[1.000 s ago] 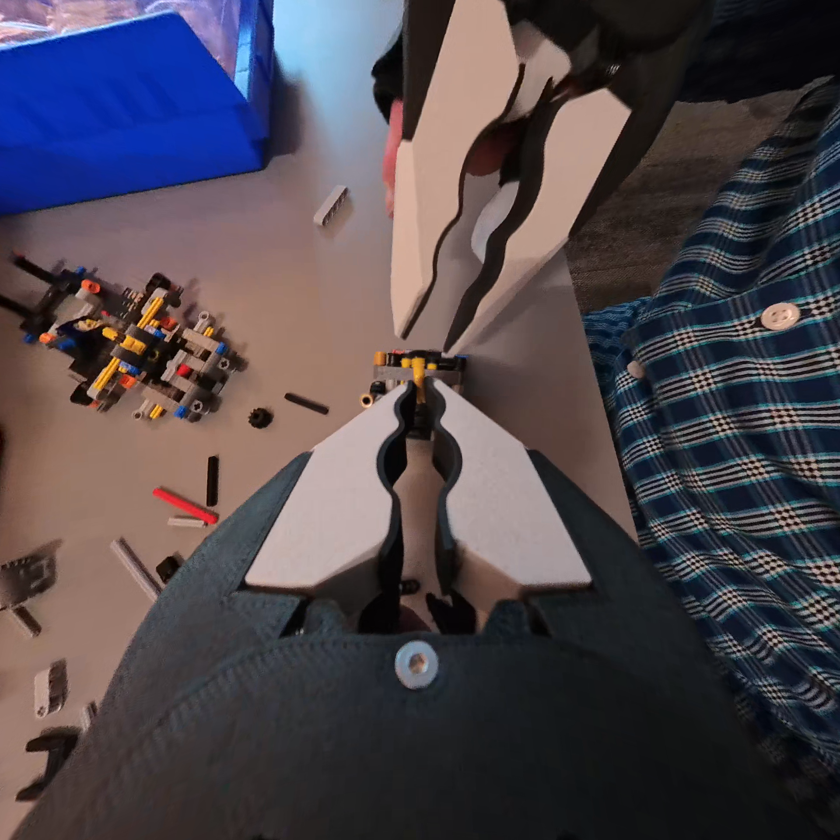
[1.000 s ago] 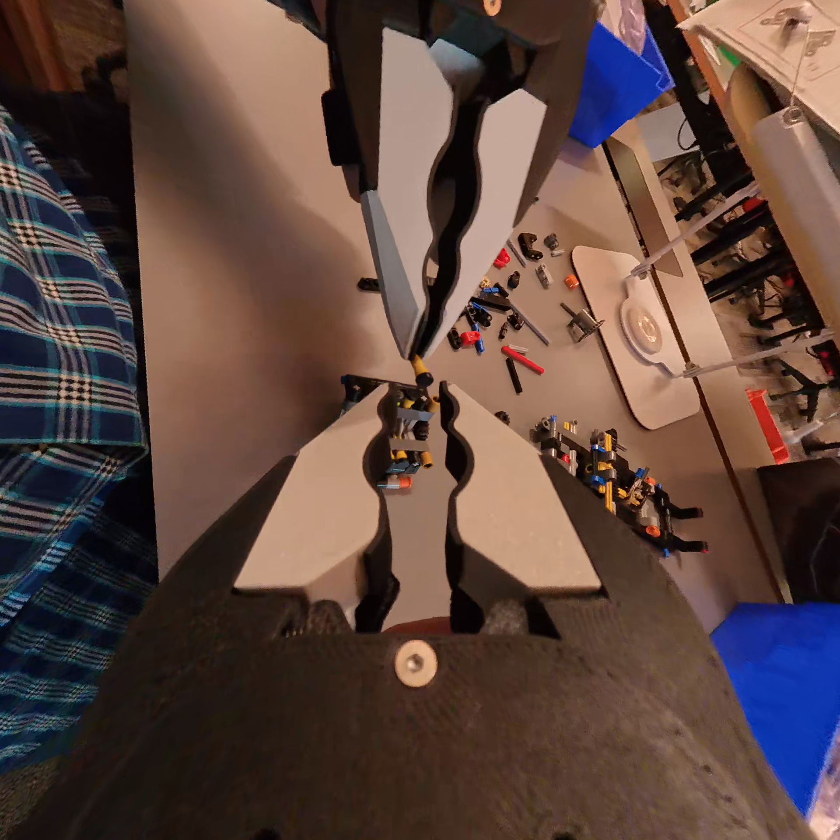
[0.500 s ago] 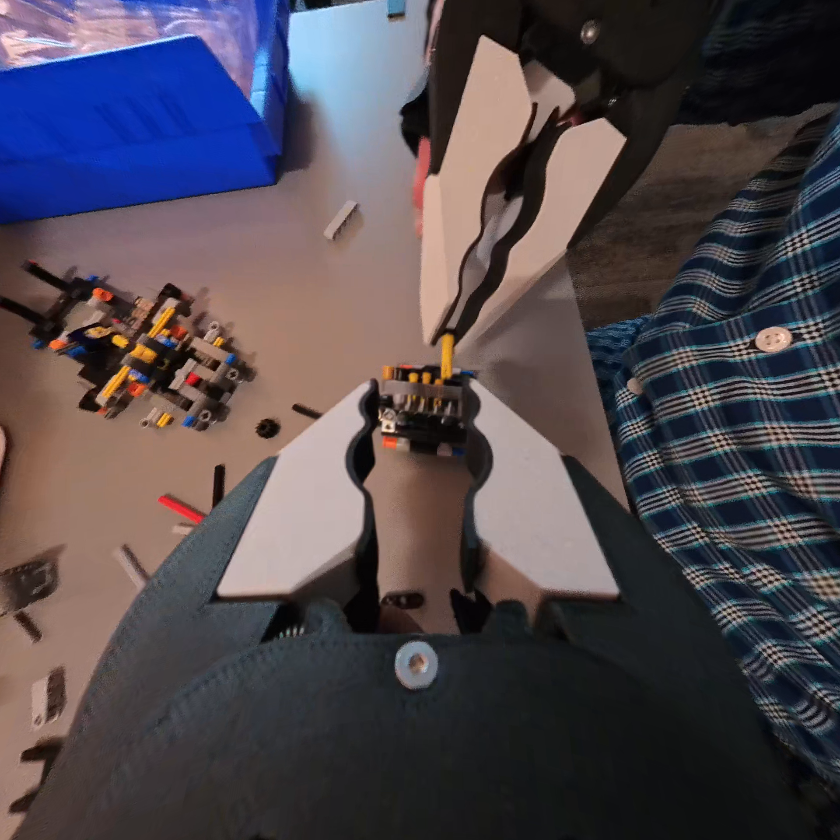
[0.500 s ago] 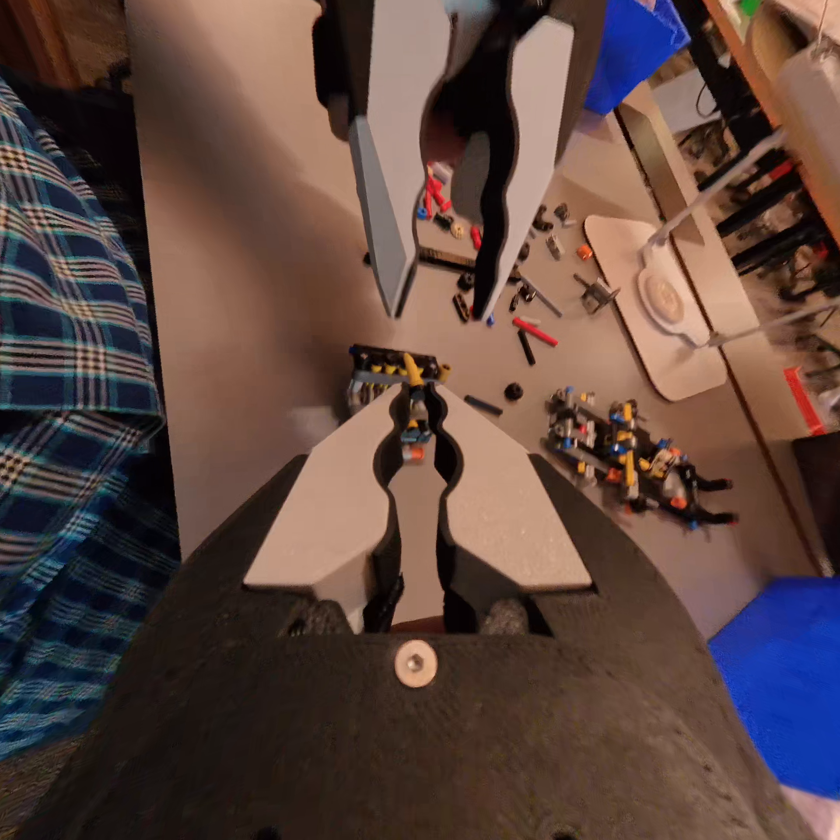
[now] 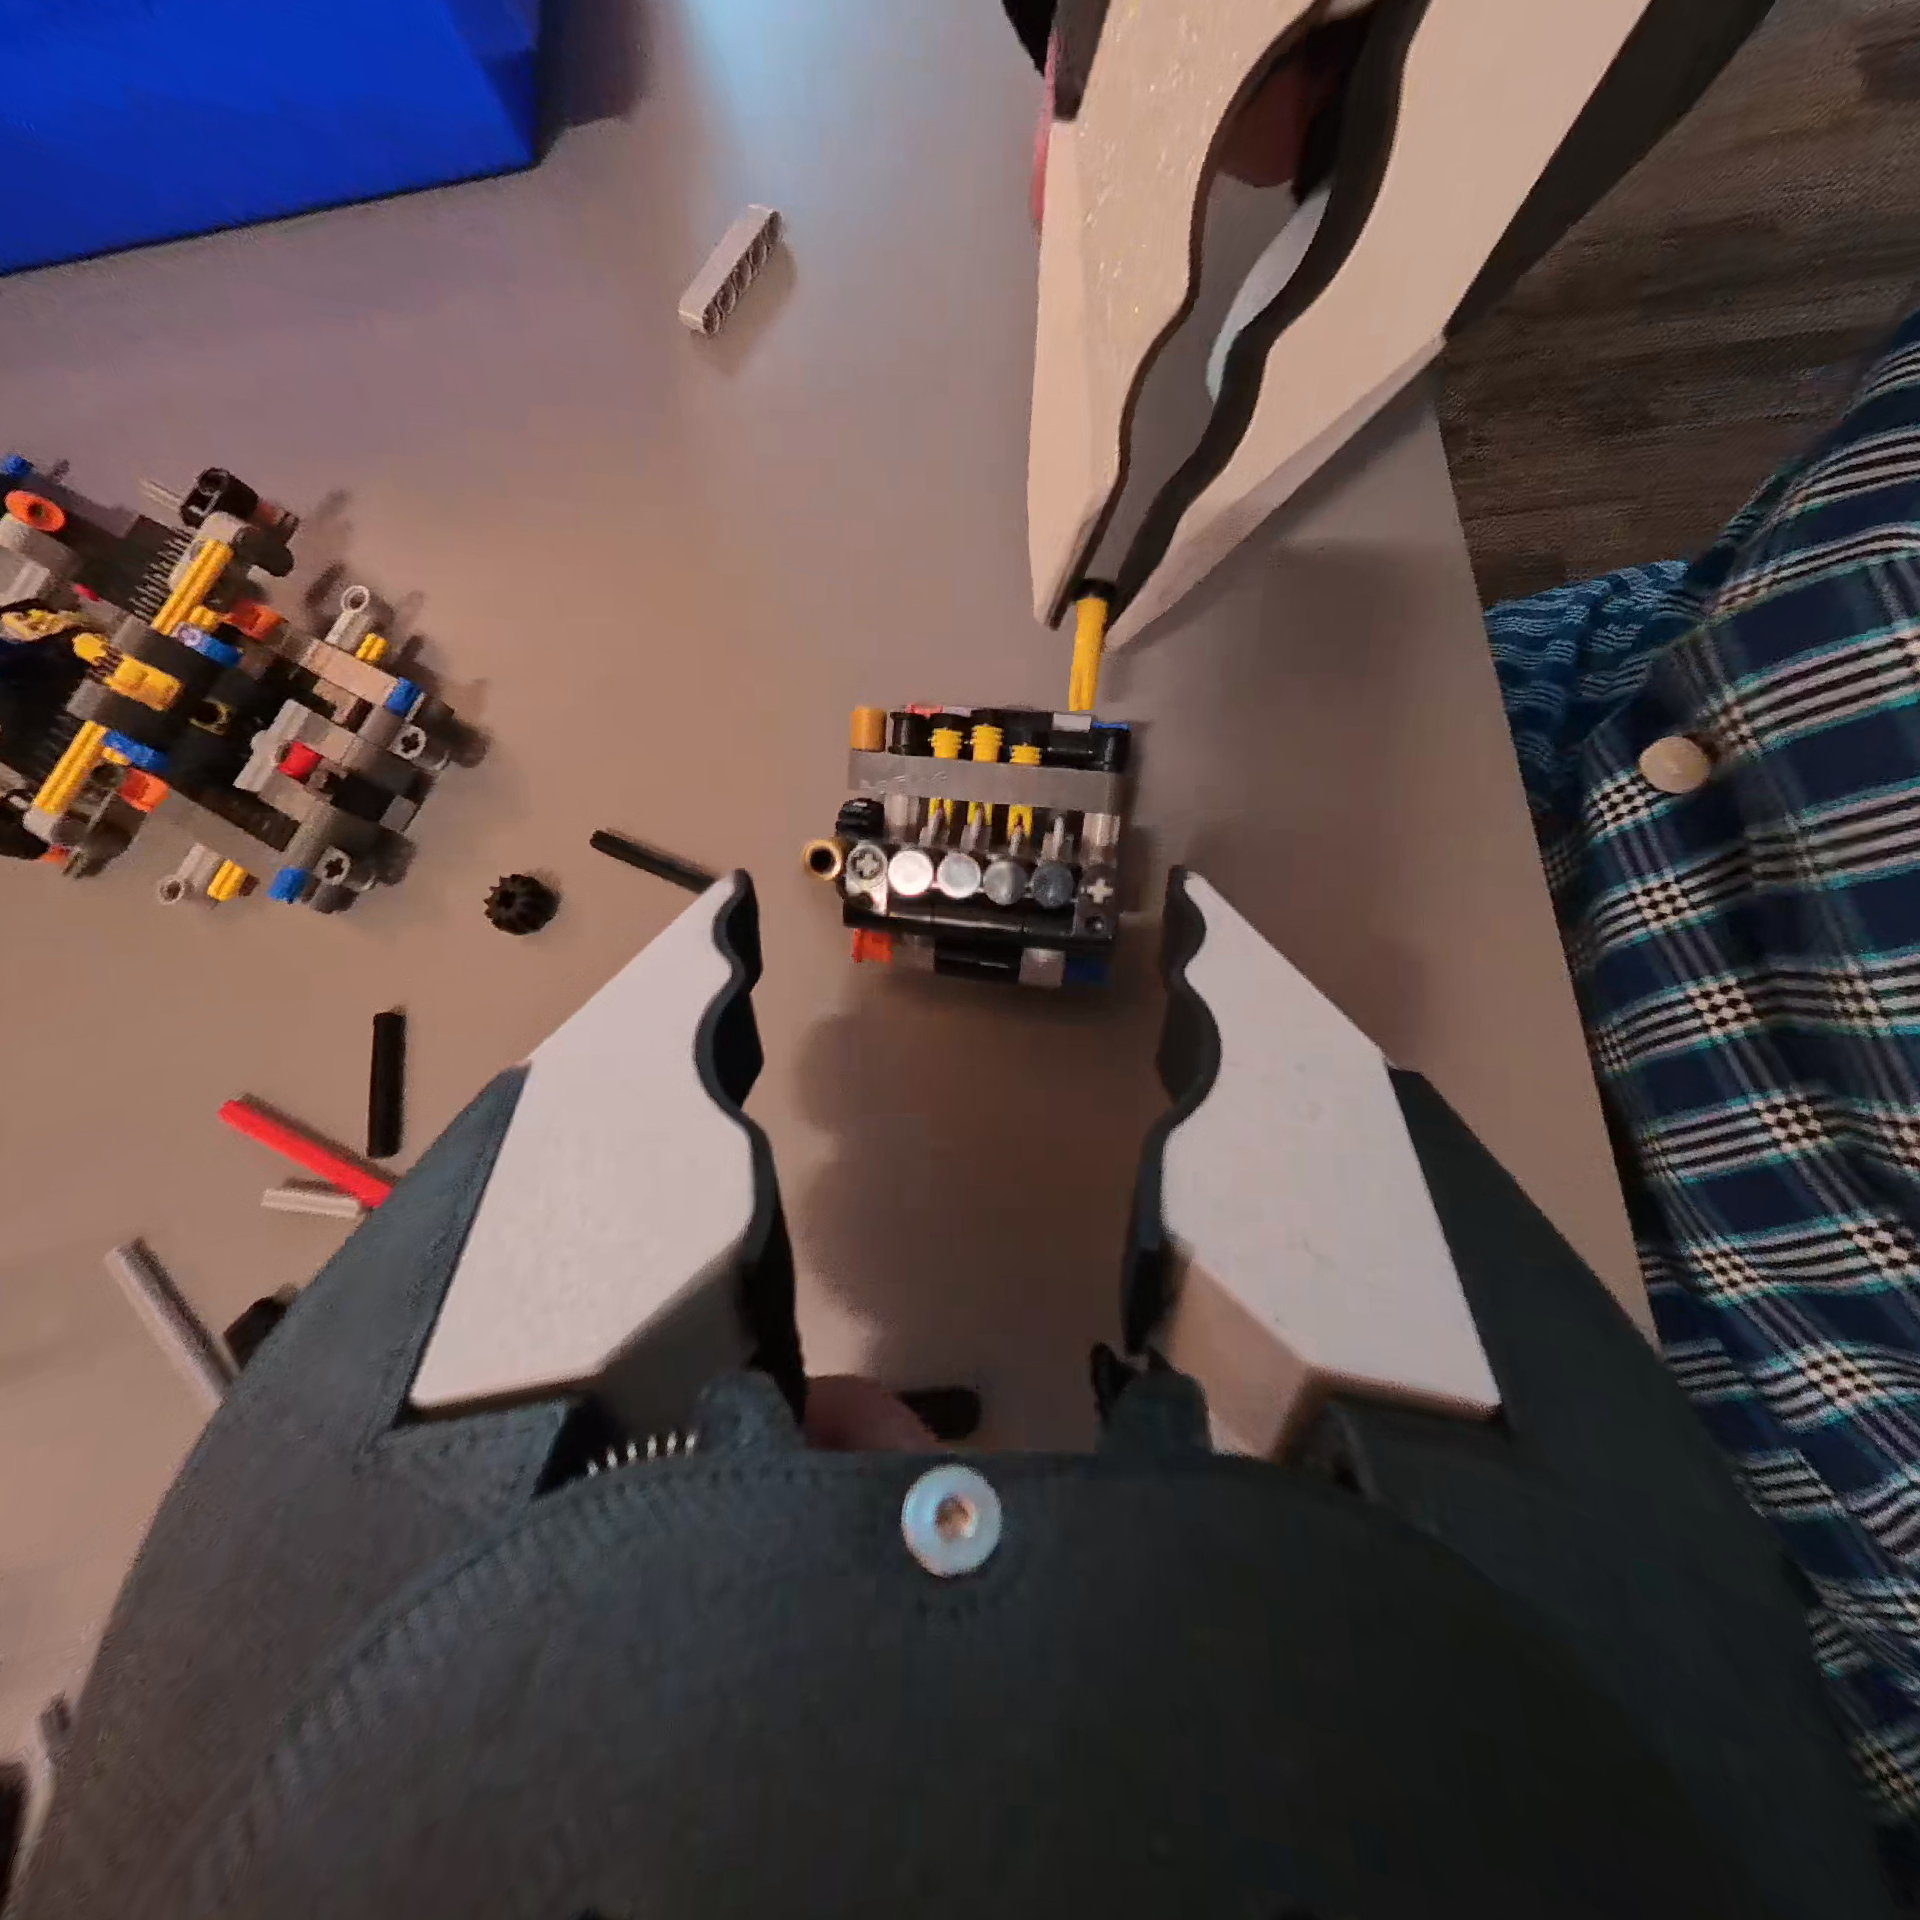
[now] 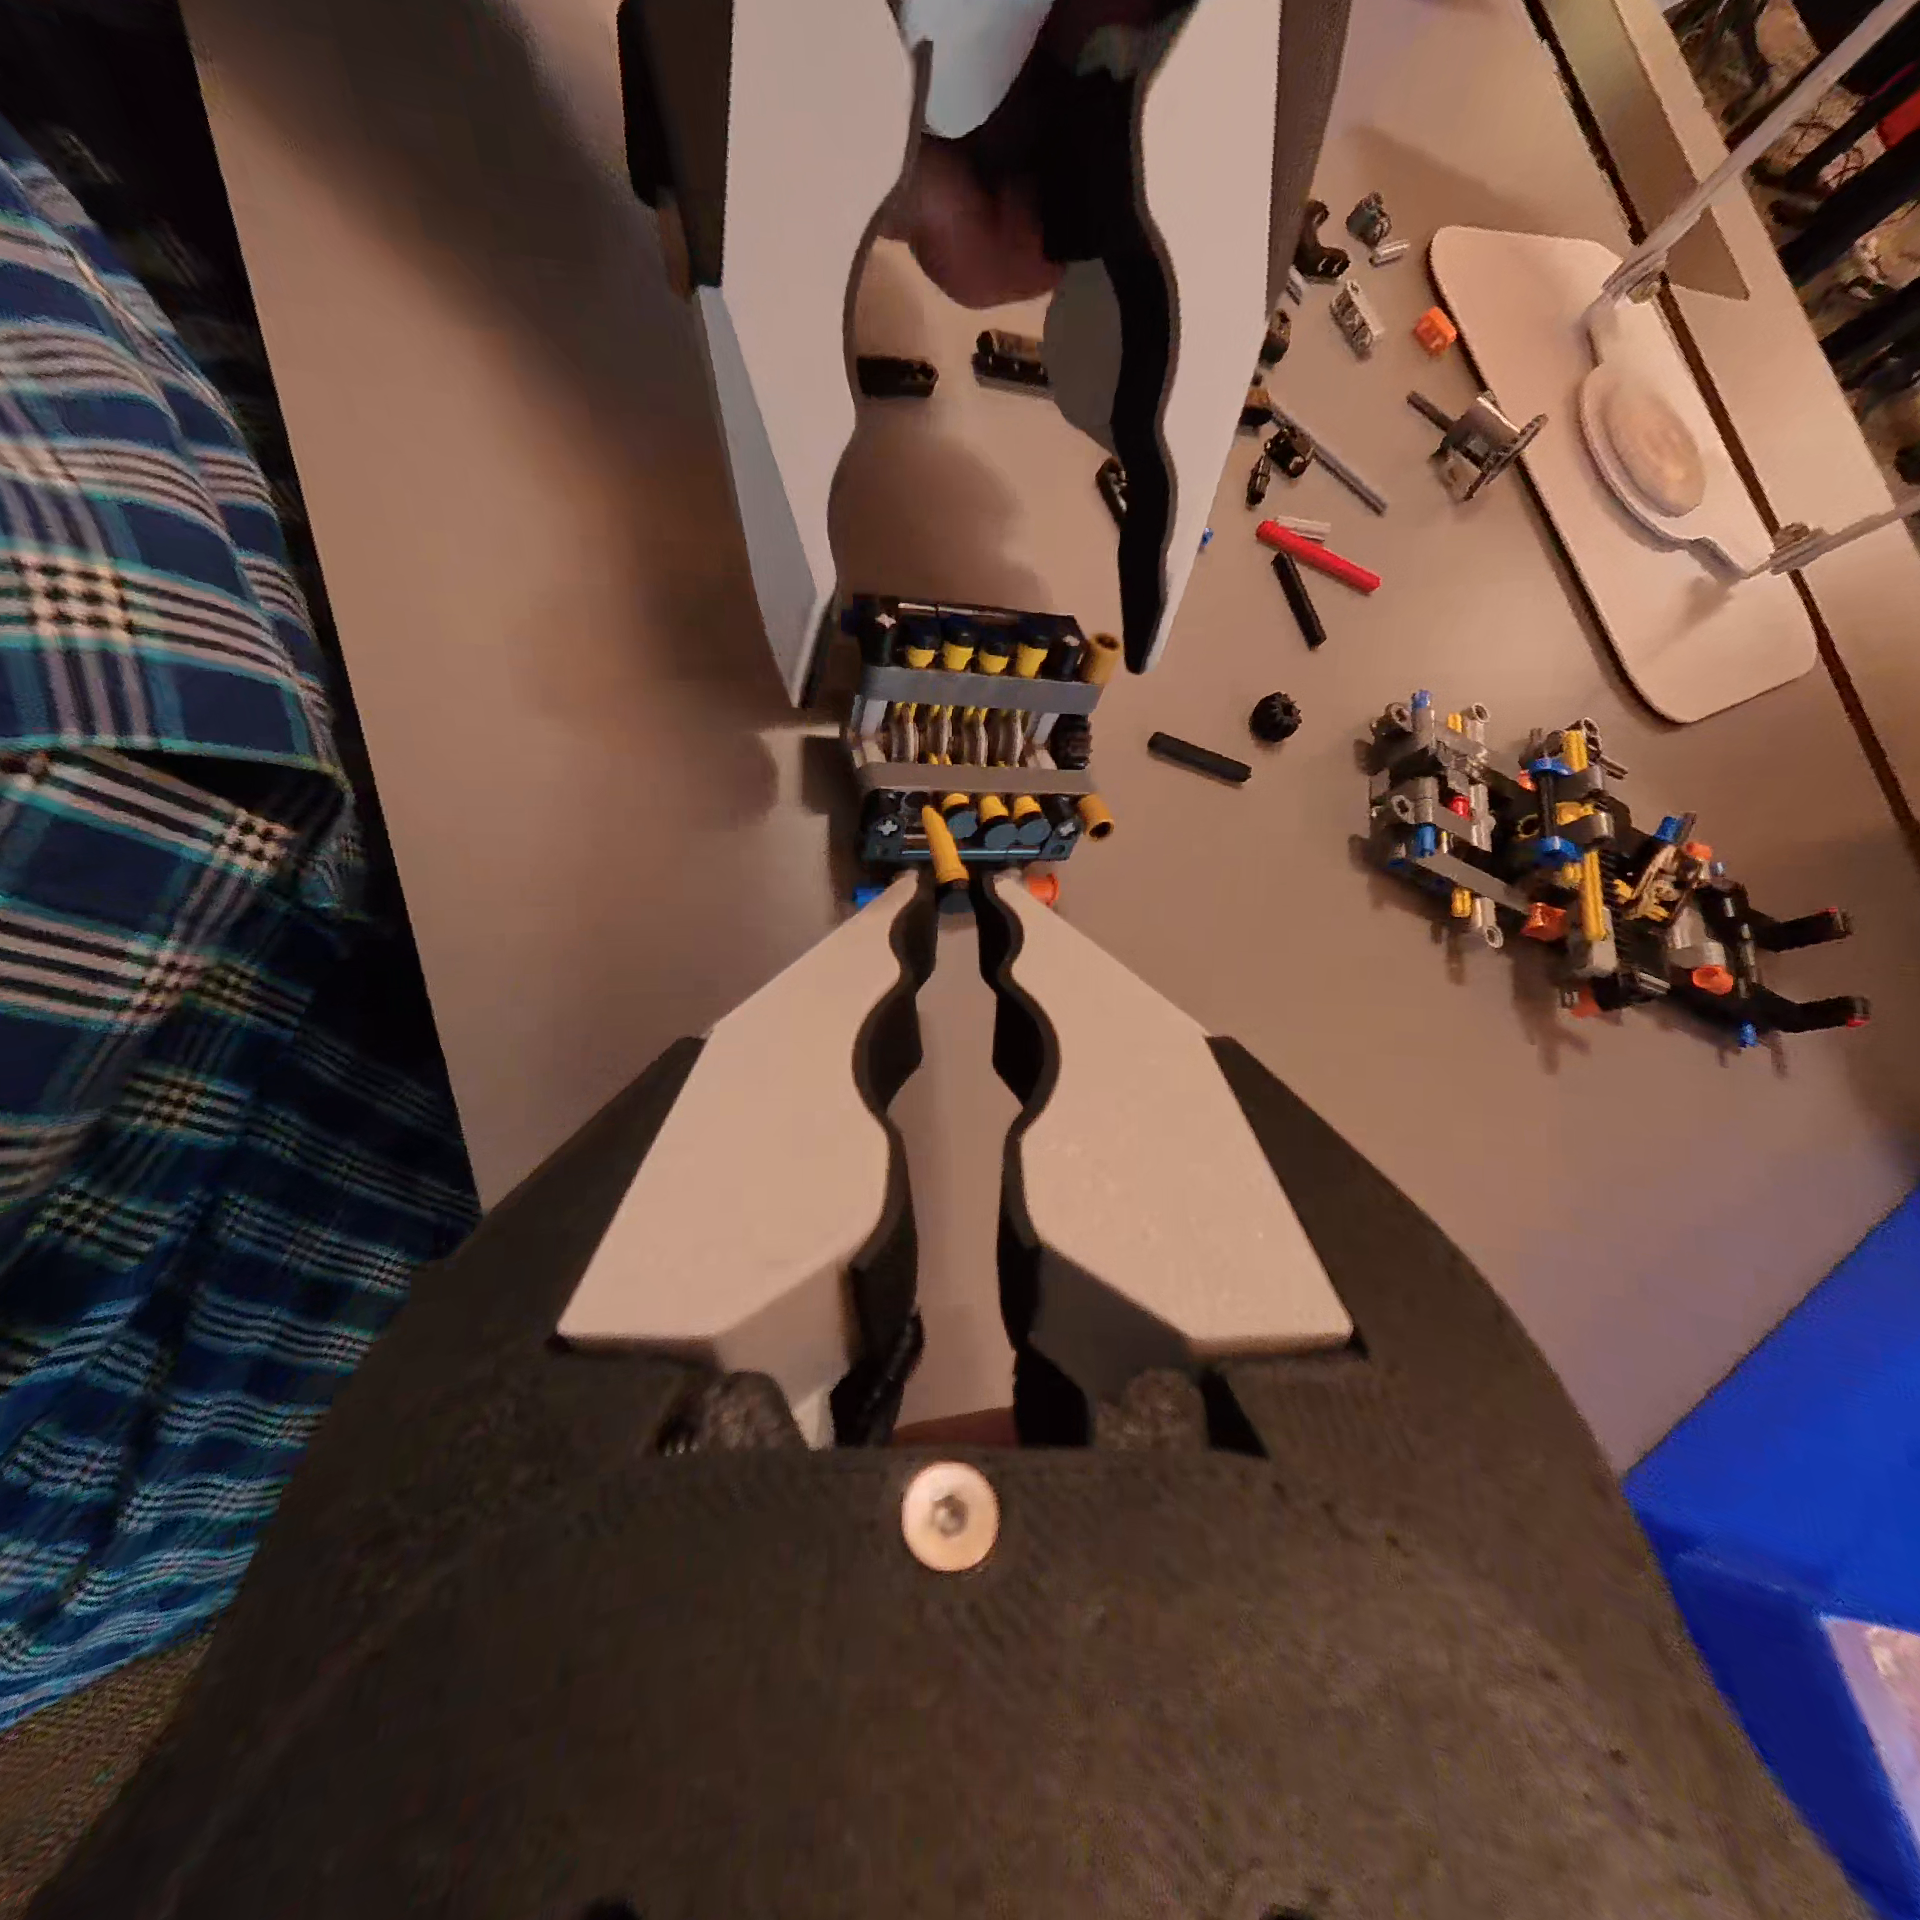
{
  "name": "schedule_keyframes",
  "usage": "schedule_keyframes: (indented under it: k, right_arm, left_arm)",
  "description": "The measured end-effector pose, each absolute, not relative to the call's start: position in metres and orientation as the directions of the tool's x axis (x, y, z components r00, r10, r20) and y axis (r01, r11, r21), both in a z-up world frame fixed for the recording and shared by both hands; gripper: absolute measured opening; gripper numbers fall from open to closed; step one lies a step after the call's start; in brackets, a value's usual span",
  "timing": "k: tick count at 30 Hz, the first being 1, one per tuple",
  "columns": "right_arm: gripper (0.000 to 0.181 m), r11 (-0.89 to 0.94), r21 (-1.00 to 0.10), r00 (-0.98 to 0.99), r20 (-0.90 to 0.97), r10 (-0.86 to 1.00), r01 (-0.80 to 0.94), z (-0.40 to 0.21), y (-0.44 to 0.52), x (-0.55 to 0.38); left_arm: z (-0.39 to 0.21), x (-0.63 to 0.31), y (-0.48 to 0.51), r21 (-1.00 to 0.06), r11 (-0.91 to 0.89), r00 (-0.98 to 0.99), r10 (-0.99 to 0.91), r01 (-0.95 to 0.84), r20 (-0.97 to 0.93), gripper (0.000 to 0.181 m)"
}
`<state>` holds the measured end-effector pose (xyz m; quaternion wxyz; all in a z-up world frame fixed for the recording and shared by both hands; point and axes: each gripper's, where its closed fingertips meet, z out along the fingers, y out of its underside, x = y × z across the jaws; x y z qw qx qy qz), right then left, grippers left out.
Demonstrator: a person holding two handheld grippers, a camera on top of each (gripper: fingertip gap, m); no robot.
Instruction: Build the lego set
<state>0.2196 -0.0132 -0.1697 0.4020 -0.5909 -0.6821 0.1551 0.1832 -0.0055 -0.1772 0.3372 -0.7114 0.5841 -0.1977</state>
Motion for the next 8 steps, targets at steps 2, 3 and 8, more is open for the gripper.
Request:
schedule_keyframes:
  k: [2, 3, 8]
  right_arm:
    - [0.006, 0.267, -0.679, 0.013, 0.378, 0.926, 0.683, -0.1726, -0.0129, 0.2175]
    - [0.006, 0.274, -0.68, 0.012, 0.384, 0.923, 0.68, -0.1729, -0.0128, 0.216]
    - [0.005, 0.331, -0.657, -0.017, 0.436, 0.9, 0.677, -0.1752, -0.0123, 0.2117]
  left_arm:
    - [-0.1823, 0.185, -0.0045, -0.699, -0.083, 0.234, -0.964, -0.71, -0.123, 0.072]
    - [-0.1848, 0.1854, -0.0043, -0.693, -0.08, 0.231, -0.965, -0.716, -0.127, 0.068]
    - [-0.1884, 0.1876, -0.0041, -0.7, -0.091, 0.238, -0.965, -0.708, -0.115, 0.06]
